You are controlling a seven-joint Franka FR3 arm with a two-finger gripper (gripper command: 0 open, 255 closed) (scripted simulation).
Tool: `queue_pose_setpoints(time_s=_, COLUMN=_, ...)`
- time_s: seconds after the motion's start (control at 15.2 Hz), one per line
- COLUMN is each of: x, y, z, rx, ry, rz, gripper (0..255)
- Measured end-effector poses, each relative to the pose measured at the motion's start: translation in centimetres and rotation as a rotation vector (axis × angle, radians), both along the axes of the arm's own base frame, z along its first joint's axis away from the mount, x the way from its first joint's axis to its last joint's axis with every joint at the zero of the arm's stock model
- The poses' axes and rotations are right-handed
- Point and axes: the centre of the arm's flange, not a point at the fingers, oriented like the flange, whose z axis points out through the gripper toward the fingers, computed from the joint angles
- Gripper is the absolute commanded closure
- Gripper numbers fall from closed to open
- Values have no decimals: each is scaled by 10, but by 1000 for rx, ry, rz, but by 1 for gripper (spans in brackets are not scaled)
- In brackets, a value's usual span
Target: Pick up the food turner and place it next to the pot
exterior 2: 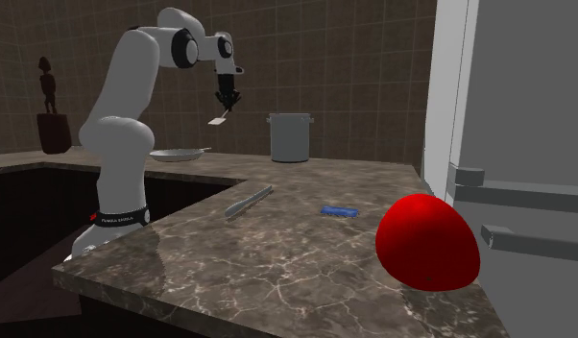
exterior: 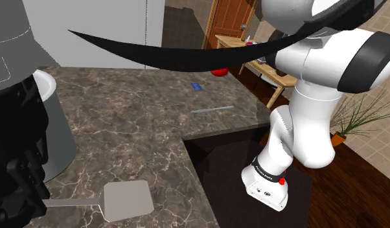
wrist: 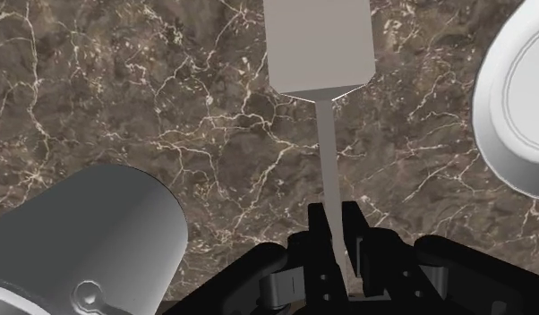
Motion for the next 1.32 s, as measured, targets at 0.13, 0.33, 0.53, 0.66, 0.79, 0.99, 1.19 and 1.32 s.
queue_pose_setpoints(time_s=0.13, x=0, y=0, z=-12, rx=0, ry=0, rz=0, gripper=255)
queue_pose_setpoints(time_s=0.33, x=0, y=0, z=-27, rx=0, ry=0, rz=0, gripper=255)
queue_pose_setpoints(time_s=0.53, x=1, y=0, z=-43, rx=0, ry=0, rz=0, gripper=255)
queue_pose_setpoints(time_s=0.66, x=1, y=0, z=-53, rx=0, ry=0, rz=0, gripper=255)
queue_pose_setpoints(time_s=0.79, x=1, y=-1, z=-64, rx=0, ry=0, rz=0, gripper=255)
queue_pose_setpoints(time_s=0.99, x=1, y=0, z=-80, rx=0, ry=0, rz=0, gripper=255)
queue_pose_setpoints(time_s=1.19, x=1, y=0, z=-96, rx=0, ry=0, rz=0, gripper=255)
queue_pose_setpoints(time_s=1.32, x=1, y=-1, z=-106, rx=0, ry=0, rz=0, gripper=255)
